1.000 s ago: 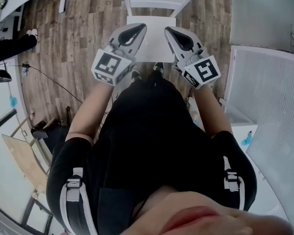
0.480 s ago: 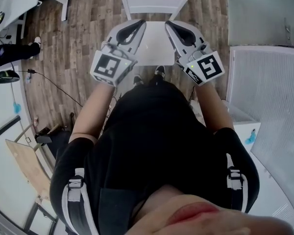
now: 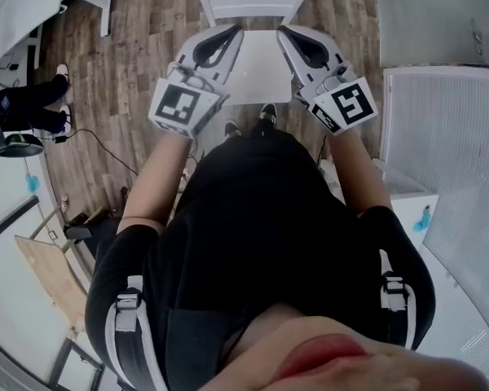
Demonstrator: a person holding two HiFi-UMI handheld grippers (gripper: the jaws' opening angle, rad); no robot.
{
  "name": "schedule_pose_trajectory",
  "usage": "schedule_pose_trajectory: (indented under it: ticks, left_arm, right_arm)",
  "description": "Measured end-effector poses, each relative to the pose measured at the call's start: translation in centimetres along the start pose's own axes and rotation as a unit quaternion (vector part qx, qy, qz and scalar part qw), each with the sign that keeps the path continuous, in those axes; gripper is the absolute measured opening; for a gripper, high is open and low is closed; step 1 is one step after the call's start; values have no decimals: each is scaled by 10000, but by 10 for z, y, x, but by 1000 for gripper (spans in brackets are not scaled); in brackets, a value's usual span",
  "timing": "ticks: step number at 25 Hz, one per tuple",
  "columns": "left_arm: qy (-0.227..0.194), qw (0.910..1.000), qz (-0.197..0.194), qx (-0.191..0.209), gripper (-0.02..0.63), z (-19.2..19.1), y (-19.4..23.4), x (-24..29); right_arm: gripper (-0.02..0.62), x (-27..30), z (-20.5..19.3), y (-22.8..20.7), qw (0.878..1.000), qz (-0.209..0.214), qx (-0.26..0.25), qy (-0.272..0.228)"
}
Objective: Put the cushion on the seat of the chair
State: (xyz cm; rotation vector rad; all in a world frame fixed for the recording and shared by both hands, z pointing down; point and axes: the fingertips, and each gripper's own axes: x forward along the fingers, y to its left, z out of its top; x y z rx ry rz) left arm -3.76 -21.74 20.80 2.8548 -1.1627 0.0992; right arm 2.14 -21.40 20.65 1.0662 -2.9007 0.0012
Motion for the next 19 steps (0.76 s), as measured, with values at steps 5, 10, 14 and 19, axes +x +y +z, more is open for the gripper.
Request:
schedule_pose_trajectory:
  ticks: [5, 10, 14, 19]
  left_arm:
    - [-45, 10000, -10, -10, 11, 3, -3, -6]
    - [-54, 10000, 27, -41, 11, 3, -4, -9]
    - [-58, 10000, 67, -35, 11, 3, -1, -9]
    - [-66, 10000, 59, 9, 12, 4, 2, -7]
  right_arm:
    - [15, -5, 2, 4, 10000, -36, 2, -9]
    - [15, -8, 3, 4, 10000, -16, -46, 16]
    - [16, -9, 3, 2, 10000, -26, -80, 25]
    - [16, -7, 3, -1, 9999, -54, -93, 20]
